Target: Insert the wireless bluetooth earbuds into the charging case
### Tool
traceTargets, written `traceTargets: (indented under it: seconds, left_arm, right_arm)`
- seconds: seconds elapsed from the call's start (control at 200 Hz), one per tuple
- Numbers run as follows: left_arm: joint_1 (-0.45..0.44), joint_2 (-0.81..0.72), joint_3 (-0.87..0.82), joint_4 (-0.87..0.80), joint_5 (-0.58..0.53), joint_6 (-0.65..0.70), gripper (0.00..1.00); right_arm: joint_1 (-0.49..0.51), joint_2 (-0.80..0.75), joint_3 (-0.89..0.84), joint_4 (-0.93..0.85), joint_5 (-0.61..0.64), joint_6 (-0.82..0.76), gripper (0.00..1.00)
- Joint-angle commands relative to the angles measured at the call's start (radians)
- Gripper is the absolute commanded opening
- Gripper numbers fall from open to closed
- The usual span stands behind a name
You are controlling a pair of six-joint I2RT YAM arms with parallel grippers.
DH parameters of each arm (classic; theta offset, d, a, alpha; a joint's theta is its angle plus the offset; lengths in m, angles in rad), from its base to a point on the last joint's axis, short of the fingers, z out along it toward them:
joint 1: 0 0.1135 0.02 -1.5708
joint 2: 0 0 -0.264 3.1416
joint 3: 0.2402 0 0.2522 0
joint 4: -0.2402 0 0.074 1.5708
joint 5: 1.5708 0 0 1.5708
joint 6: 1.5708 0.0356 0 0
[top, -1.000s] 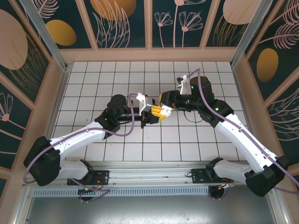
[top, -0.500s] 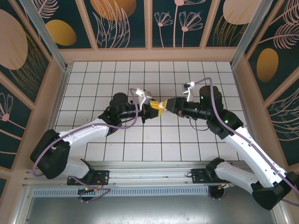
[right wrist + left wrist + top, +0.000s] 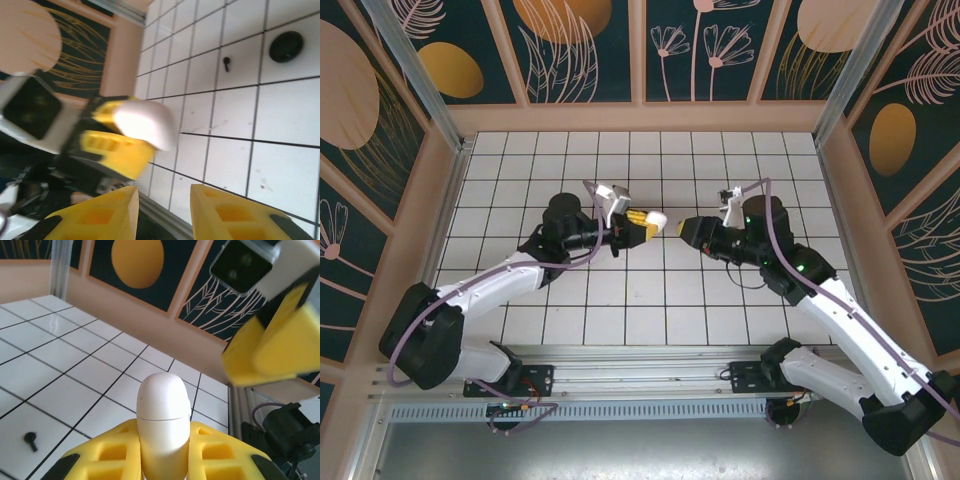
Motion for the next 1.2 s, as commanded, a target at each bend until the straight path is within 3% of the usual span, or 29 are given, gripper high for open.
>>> traceTargets:
  seconds: [0.0,0.195,0.445,0.791,0.956,1.196]
  left_arm:
    - [0.042,-0.016,0.061,-0.133,-0.003,0.030,0.00]
    - [0.163,0.058,0.041,-0.137,0.011,-0.066,0.00]
    - [0.361,0.137,-0.030,-0.097,-0.154,-0.212,0.00]
    - [0.512,0.440,0.217,-0.336,-0.308,-0.132,0.02]
    - [0.598,0.491,0.301,-0.418,-0.355,-0.104,0.04]
    - [0.675,0.548,0.306,-0.471,-0.317,-0.045,0.06]
  right_arm:
    - [0.006,-0.011,-0.036,0.058,0.048,0.023,0.33]
    - [0.006,0.008,-0.091,0.102,0.055,0.002,0.35]
    - [-0.027,0.066,-0.098,0.070,0.072,-0.088,0.38]
    - [-0.033,0.091,-0.135,0.089,0.037,-0.127,0.40]
    - [-0.035,0.101,-0.166,0.146,0.044,-0.104,0.40]
    - [-0.033,0.219,-0.136,0.204,0.060,-0.105,0.41]
